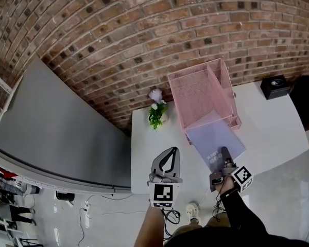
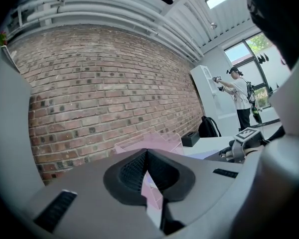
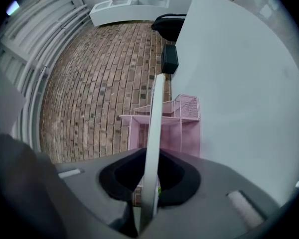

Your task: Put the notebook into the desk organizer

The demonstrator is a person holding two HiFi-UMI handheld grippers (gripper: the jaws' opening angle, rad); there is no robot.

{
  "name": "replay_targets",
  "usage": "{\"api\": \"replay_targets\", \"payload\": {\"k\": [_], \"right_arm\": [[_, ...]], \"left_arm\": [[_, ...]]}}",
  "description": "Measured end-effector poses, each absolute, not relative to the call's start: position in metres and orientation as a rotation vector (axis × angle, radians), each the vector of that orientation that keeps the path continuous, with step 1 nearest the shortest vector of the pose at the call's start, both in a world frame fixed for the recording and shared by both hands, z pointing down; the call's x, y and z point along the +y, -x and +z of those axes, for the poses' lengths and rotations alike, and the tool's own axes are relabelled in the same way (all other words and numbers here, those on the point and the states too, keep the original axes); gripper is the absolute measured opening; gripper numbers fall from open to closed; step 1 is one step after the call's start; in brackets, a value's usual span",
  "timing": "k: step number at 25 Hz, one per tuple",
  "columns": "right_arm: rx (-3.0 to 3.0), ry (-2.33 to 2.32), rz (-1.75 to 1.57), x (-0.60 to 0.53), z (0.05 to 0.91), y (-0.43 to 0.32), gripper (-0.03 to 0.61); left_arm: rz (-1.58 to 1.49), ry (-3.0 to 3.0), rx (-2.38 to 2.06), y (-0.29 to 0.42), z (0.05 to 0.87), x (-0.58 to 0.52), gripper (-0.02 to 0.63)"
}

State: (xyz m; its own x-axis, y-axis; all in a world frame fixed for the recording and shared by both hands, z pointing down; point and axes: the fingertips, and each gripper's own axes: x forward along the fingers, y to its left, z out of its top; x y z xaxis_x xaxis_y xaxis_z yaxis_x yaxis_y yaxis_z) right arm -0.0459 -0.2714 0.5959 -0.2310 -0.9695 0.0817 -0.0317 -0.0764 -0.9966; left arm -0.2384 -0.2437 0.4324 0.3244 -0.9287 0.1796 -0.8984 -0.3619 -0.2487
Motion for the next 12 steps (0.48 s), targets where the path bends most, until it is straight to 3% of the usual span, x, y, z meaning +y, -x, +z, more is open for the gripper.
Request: {"api": "replay_targets", "payload": {"k": [12], "right_arm": [[1.877, 0.834, -1.592, -0.237, 0.585, 0.128, 0.051]], "left_arm": [[-0.411, 2.491, 1.673, 0.248, 0.429, -0.262, 0.009]]}}
